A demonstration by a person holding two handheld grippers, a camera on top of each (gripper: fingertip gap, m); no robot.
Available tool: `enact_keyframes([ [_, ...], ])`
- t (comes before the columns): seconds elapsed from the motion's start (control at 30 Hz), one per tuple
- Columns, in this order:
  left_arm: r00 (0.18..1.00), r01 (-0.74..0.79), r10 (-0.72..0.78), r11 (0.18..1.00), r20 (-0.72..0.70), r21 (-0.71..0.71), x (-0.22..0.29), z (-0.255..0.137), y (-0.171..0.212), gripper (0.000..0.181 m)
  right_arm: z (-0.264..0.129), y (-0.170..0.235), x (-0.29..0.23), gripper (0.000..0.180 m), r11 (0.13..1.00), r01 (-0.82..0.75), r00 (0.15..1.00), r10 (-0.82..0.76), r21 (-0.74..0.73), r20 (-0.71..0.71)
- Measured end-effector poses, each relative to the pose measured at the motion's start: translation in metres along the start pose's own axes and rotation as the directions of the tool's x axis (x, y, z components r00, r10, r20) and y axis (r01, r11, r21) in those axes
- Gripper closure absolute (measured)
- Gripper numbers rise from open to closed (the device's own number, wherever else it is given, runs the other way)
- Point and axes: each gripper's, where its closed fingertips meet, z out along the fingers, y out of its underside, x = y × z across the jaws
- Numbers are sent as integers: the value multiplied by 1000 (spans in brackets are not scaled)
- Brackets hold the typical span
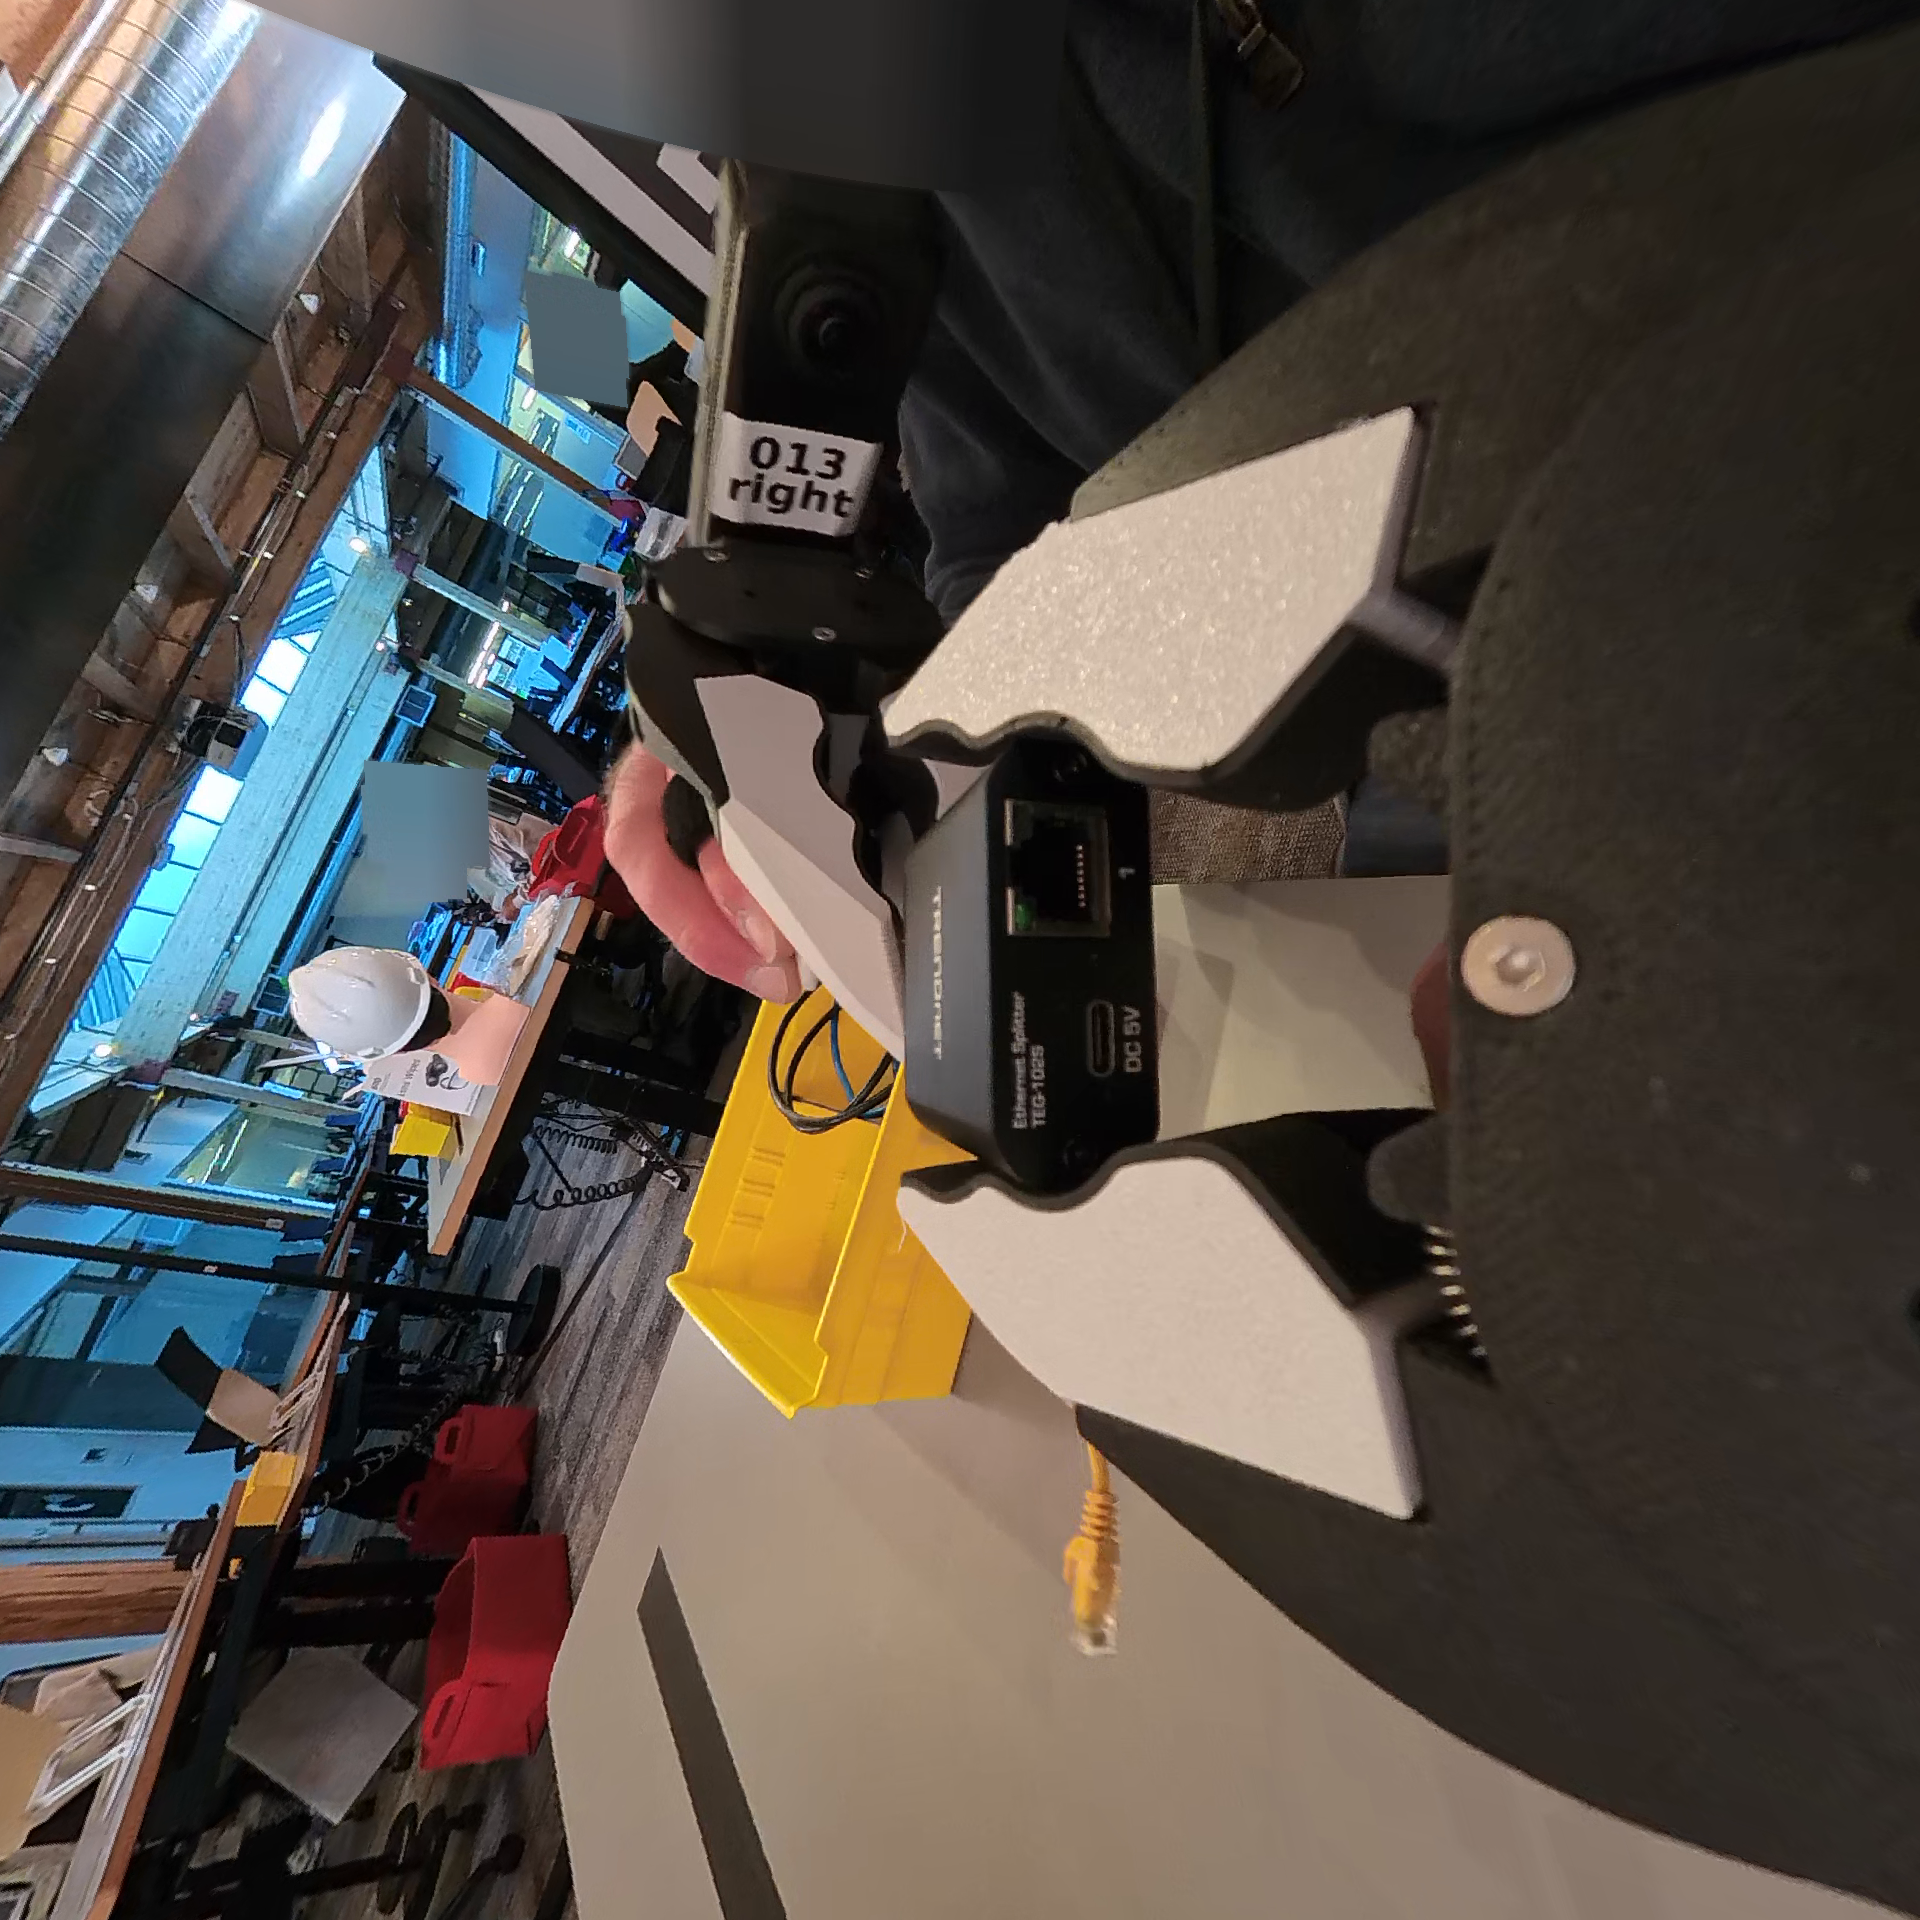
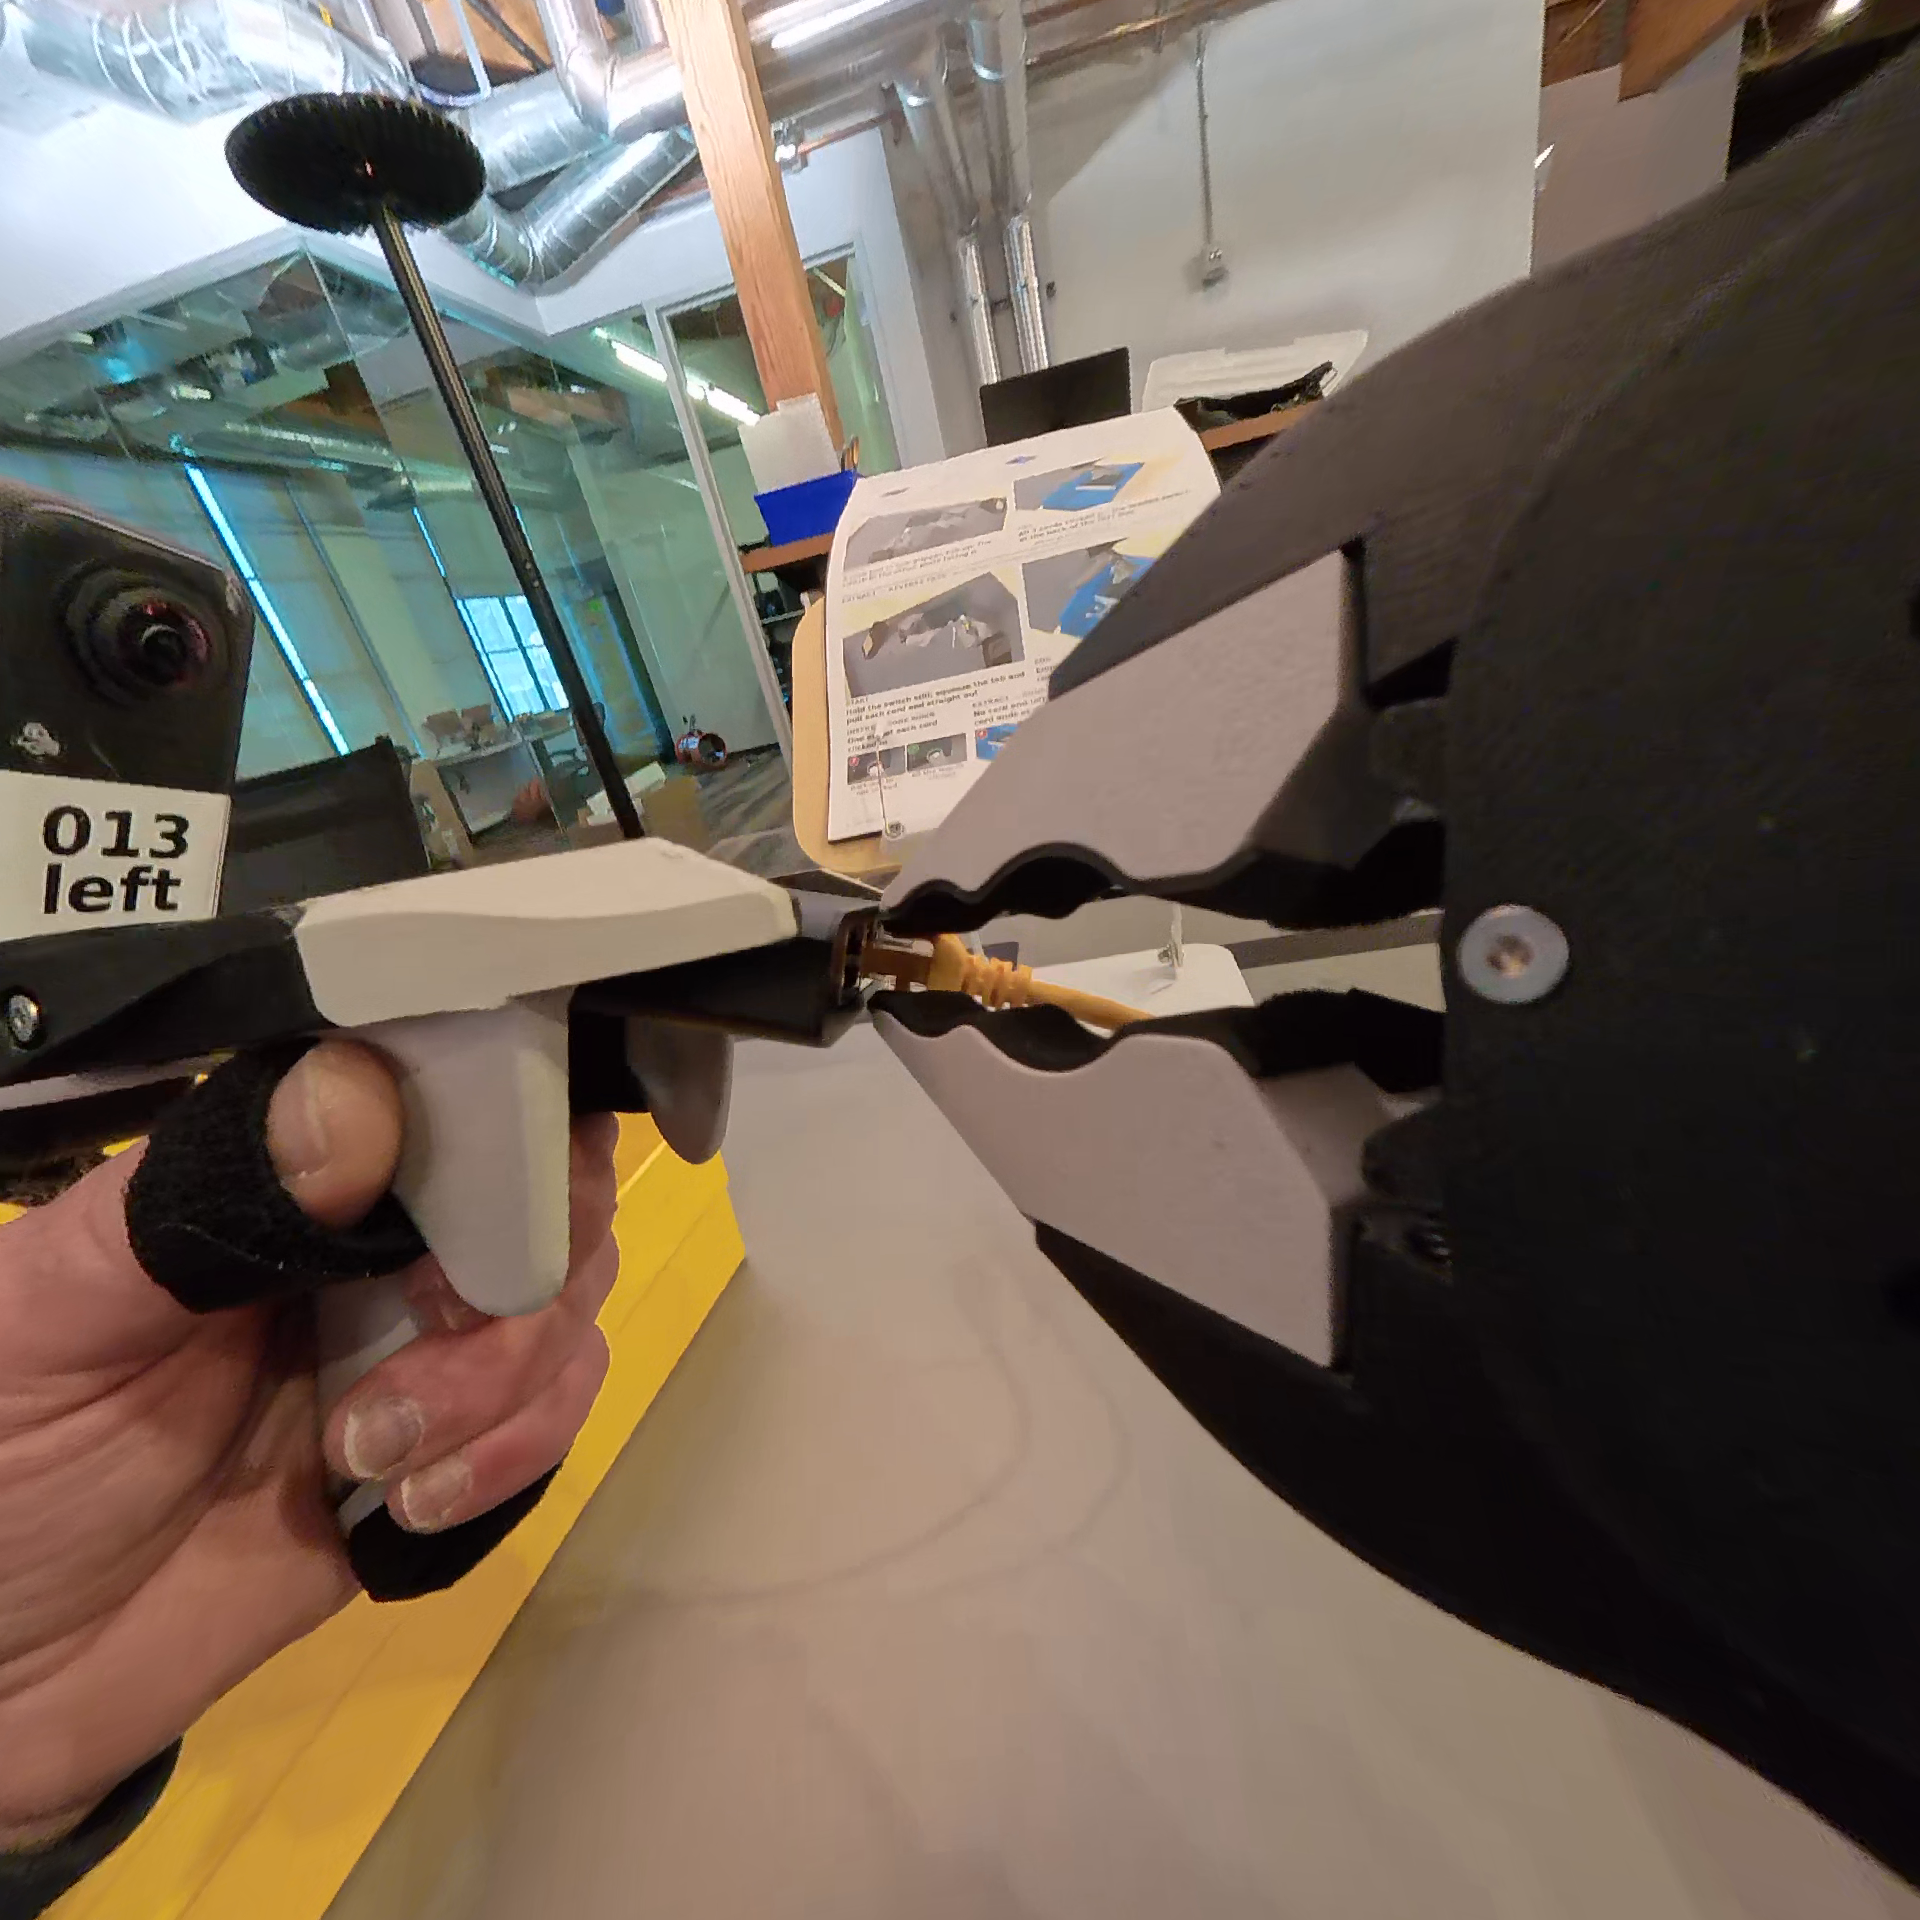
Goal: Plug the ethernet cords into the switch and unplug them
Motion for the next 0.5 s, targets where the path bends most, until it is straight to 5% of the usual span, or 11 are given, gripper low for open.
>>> enact_keyframes([
  [0.23, 1000, 15, -14, 1000, -26, 10, 2, 2, 1, 108, -5, 3, -1, 171, 999, 24, 999, -23, -23, 38],
  [0.3, 998, 60, -57, 991, -30, 117, -2, -8, -16, 108, -9, 17, 3, 170, 996, 34, 999, -32, -86, 23],
  [0.5, 997, -67, 63, 994, 45, 82, -6, -24, -32, 107, -46, 47, 30, 171, 980, -158, 987, 157, -124, -21],
])
